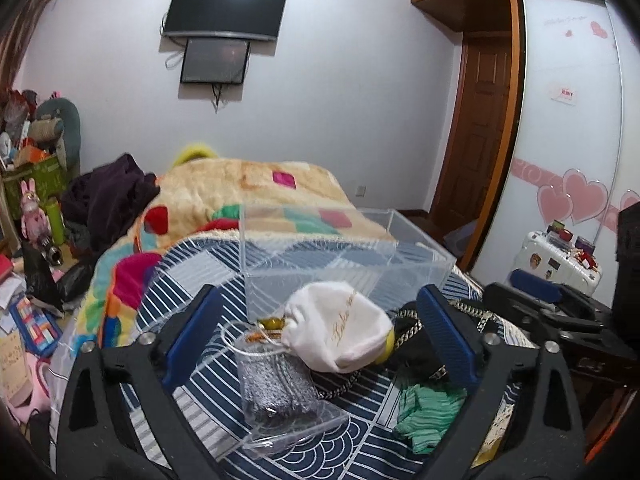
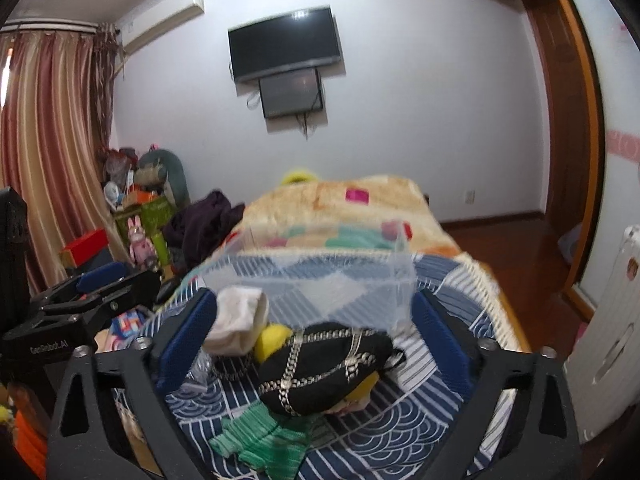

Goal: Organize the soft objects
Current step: 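Grasp the white pouch with the left tool while the right tool grasps the black chain bag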

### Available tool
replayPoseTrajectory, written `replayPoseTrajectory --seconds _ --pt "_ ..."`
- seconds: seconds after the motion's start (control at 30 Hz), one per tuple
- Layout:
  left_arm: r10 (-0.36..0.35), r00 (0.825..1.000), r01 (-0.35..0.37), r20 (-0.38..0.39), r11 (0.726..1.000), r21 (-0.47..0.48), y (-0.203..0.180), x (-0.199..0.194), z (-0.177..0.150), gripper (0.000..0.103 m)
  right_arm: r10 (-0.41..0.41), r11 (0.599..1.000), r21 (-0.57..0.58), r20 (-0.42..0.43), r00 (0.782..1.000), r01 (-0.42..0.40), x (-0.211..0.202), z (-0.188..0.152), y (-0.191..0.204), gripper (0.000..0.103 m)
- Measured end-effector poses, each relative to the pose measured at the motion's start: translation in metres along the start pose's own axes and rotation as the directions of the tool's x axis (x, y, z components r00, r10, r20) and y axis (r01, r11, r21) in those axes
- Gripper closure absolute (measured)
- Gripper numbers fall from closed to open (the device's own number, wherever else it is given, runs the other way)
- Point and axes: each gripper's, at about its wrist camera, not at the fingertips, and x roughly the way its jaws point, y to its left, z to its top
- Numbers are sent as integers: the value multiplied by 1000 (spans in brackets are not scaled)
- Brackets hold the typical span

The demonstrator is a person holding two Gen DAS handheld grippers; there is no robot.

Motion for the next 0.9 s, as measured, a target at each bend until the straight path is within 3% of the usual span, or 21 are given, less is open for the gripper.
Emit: replayPoseTrajectory --seconds 0.13,0.23,0.7,0.9 --pt "-17 998 17 -67 1000 -3 -3 22 -14 16 2 1000 26 -90 996 1 15 -11 -7 35" --pt "-11 994 11 -110 1000 -1 -4 36 -20 22 -15 999 33 -132 991 19 18 -16 -12 41" --pt "-15 985 24 -171 999 48 -17 58 -35 33 -31 994 92 -204 978 51 19 -29 -32 42" --pt "-20 983 33 -184 997 71 -20 61 -41 33 29 989 148 -238 971 7 26 -33 -39 38"
